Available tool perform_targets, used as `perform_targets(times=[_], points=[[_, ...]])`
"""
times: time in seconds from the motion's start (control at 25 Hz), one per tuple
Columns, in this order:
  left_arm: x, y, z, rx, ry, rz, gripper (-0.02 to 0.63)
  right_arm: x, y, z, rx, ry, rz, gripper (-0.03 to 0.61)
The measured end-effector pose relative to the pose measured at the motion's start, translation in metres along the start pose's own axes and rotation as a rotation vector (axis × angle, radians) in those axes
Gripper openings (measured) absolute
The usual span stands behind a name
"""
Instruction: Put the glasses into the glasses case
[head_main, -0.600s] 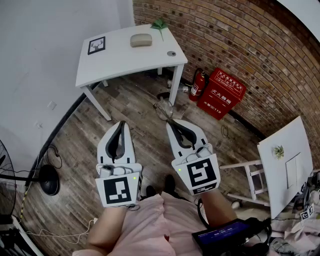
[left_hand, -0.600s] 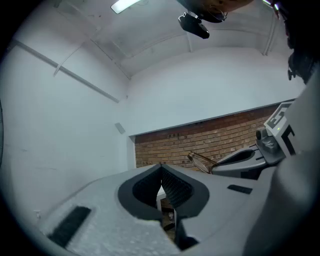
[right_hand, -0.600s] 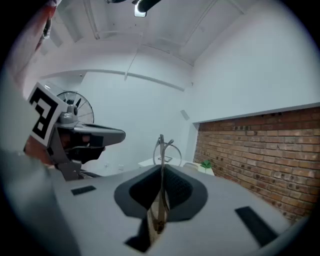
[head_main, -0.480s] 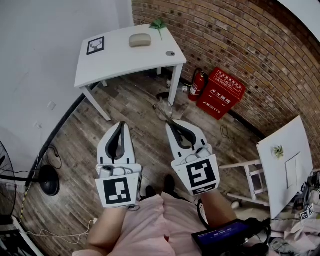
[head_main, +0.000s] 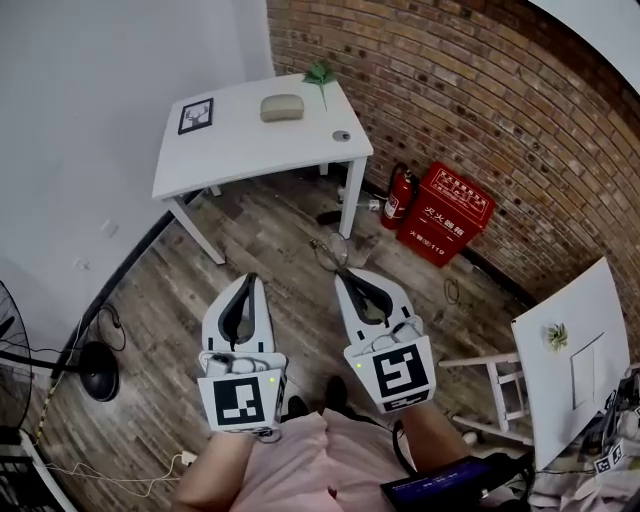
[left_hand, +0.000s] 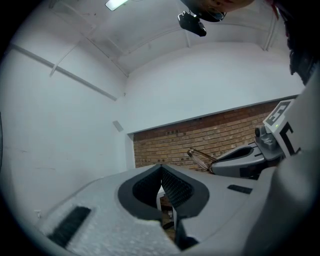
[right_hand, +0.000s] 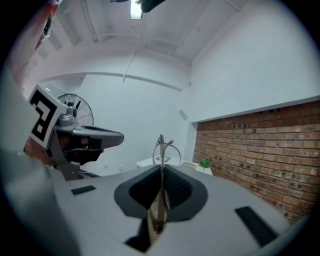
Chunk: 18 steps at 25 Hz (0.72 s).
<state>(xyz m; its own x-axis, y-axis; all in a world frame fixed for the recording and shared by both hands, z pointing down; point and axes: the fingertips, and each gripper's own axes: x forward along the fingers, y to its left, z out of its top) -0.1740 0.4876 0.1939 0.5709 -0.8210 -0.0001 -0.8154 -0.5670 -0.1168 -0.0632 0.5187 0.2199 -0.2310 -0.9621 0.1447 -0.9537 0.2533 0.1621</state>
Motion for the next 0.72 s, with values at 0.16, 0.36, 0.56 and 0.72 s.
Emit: perform_targets(times=[0.16,0.36,0.56,0.72], points=[[0.015,-0.011,-0.002,0.027,-0.005,0.012,0.009,0.006,-0.025,-0.005,-0.029,-0.021,0.010,0.018],[0.031,-0.016,-0.011,0.015,0.013,0.042,0.009,0.017,-0.047,-0.015,-0.019,0.002,0.024,0.018],[0.053,0.003,-0.018,0.004,0.025,0.074,0.009,0.045,-0.054,-0.014,-0.032,0.007,0.047,0.018],[0.080,0.024,-0.033,-0.004,0.039,0.089,0.009,0.080,-0.060,-0.024,-0.040,0.024,0.062,0.018]])
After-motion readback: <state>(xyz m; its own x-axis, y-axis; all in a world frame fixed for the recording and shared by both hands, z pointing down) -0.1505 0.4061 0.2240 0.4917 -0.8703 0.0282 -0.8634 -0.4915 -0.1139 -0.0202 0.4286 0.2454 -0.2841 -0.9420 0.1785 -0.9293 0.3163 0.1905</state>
